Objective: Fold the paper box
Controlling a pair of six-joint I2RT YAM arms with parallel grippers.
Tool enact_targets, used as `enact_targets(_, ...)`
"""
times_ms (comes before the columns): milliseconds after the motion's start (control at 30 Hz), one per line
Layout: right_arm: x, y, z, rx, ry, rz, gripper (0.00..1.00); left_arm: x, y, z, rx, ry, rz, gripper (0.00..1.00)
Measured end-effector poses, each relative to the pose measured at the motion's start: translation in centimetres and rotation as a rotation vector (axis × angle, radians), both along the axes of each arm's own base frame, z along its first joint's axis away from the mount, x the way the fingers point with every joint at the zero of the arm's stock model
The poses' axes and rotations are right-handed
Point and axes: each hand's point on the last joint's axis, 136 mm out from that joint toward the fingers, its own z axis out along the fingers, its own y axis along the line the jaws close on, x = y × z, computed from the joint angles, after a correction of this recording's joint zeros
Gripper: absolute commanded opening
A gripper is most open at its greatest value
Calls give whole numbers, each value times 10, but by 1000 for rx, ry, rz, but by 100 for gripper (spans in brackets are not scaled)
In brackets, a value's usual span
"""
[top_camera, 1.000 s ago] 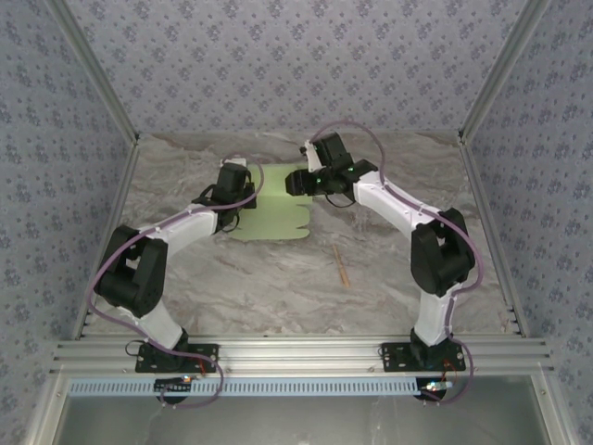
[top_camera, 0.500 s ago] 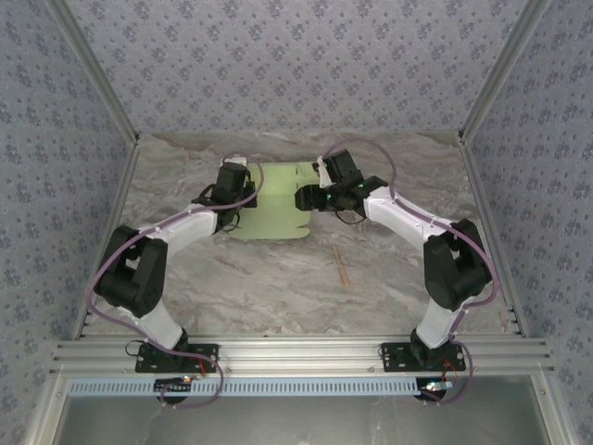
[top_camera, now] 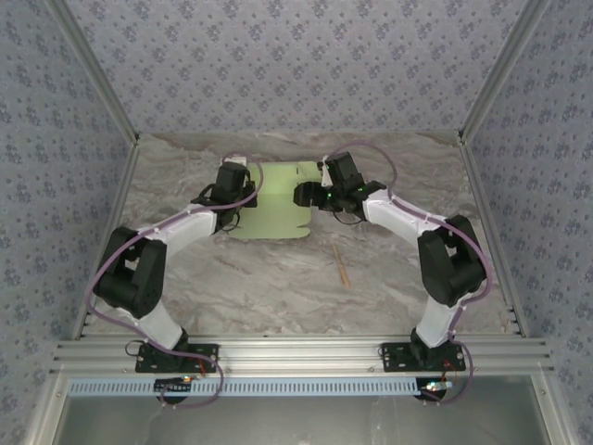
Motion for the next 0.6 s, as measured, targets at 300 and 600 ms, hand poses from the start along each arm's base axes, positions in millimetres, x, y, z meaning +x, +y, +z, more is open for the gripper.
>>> enact_targets(300,3,4,-7,61,10,-36,76,0,0,6,-7,-14,1,0)
enact_targets(600,10,11,-2,100,-20,-33,62,0,3,4,-6,-12,7,0)
